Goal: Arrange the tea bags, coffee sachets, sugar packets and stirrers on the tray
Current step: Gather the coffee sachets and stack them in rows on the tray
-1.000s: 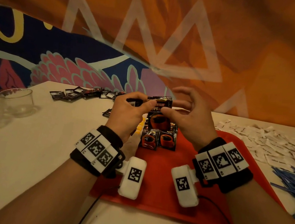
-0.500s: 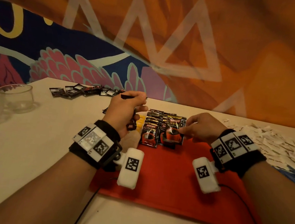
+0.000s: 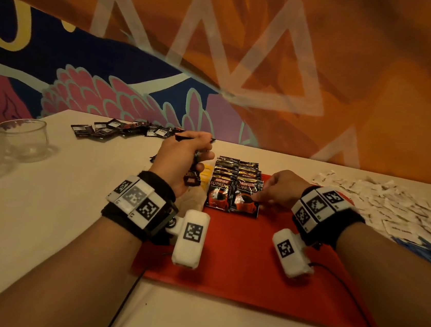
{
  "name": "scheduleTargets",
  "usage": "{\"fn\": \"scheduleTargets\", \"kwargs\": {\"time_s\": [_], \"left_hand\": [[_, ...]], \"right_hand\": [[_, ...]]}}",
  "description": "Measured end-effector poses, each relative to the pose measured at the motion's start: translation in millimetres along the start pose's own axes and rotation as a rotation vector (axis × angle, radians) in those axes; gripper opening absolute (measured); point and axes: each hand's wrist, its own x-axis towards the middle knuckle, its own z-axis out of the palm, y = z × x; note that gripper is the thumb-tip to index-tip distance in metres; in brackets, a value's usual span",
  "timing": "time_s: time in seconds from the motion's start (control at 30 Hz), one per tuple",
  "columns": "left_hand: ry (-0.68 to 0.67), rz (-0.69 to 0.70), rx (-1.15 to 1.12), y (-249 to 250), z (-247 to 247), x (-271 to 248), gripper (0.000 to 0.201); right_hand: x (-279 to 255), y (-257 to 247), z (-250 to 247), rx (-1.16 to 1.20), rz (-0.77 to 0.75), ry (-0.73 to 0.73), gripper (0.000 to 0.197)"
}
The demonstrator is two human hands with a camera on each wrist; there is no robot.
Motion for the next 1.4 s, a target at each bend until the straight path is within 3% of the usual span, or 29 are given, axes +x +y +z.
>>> {"fn": "scheduleTargets", "kwargs": {"time_s": [0.33,0.5,0.67,0.77,0.9,1.03,1.17,1.27,1.33,1.4], "left_hand": [[-0.005,-0.017,0.002,-1.4,1.4,-0.3,0.015],[-0.002,-0.036,-0.054,-0.3,4.2,-2.8,0.029],[-0.010,-0.005,-0.033,-0.6,6.5,-5.2,0.026],[-0.025,0.014,-0.003,-2.9,5.5,-6.0,0.024],[-0.081,0.070,0.061,-6.6,8.3,-8.8,0.023],[-0.114,0.120,0.057,-6.2,12.8,-12.7,0.019],[-0.085,0.056,0.069,-5.6,11.9,-7.6,0.052],[-0.098,-0.108,0.127,-7.6,9.3,-4.9,0.063],[-0.221,-0.186,0.166,-9.2,10.1,-8.5,0.052],[-0.268,-0.131,0.145,-10.2,12.3,-9.8,0.033]], "right_hand": [[-1.9,2.8,-1.6,0.057,-0.009,0.014,0.024],[-5.7,1.3,-7.1,0.078,-0.039,0.050,0.024],[-18.6,-15.1,-3.0,0.090,-0.297,0.177,0.023],[-35.5,-30.2,5.6,0.155,-0.440,0.154,0.023],[-46.2,-41.4,18.4,0.186,-0.493,0.049,0.021],[-50.6,-41.2,17.6,0.220,-0.499,0.106,0.018],[-44.4,-31.1,15.0,0.215,-0.598,0.322,0.014],[-40.9,-27.7,16.9,0.270,-0.718,0.424,0.022],[-42.4,-27.6,17.9,0.279,-0.791,0.442,0.039],[-46.7,-28.6,18.1,0.288,-0.846,0.419,0.045]]}}
